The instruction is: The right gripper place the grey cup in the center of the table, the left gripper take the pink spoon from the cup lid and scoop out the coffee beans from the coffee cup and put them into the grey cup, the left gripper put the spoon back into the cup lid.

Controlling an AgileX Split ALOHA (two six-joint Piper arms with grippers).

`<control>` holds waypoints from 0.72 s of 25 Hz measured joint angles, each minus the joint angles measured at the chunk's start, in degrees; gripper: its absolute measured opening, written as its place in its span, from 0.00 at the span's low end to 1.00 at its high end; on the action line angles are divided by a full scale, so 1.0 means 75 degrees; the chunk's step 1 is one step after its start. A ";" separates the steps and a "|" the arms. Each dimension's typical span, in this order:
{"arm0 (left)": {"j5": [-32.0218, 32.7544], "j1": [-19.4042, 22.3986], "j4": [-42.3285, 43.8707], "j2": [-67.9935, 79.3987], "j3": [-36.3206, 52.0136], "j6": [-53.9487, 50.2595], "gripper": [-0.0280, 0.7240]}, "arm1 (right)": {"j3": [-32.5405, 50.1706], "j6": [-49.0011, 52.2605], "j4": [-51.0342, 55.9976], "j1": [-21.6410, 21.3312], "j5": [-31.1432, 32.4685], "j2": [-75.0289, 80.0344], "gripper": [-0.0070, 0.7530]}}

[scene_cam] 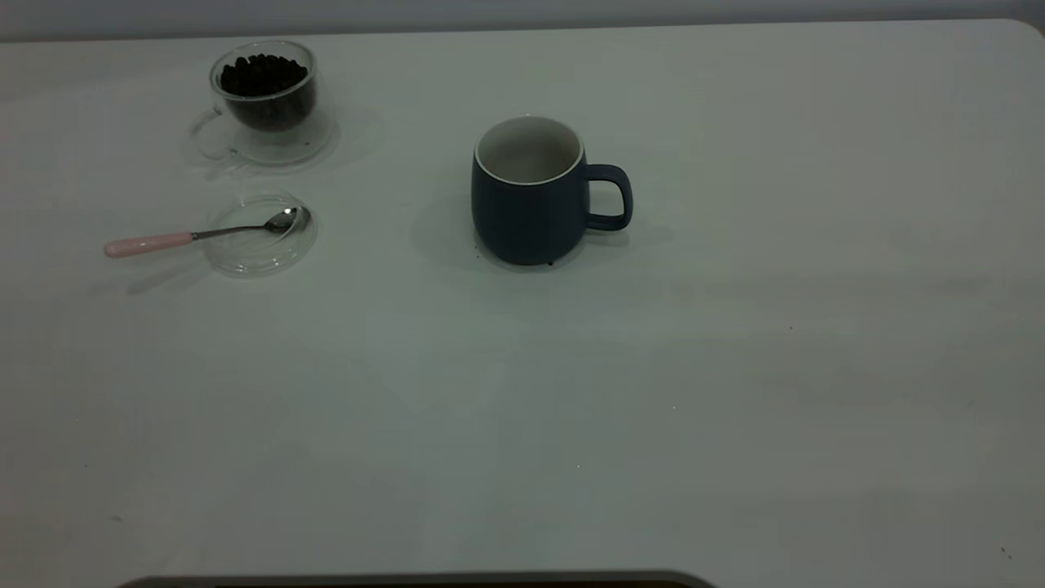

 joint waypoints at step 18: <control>-0.0178 0.1163 -0.0002 -0.2488 0.2012 -0.0058 0.77 | 0.0000 0.0000 0.0000 0.0000 0.0000 0.0000 0.79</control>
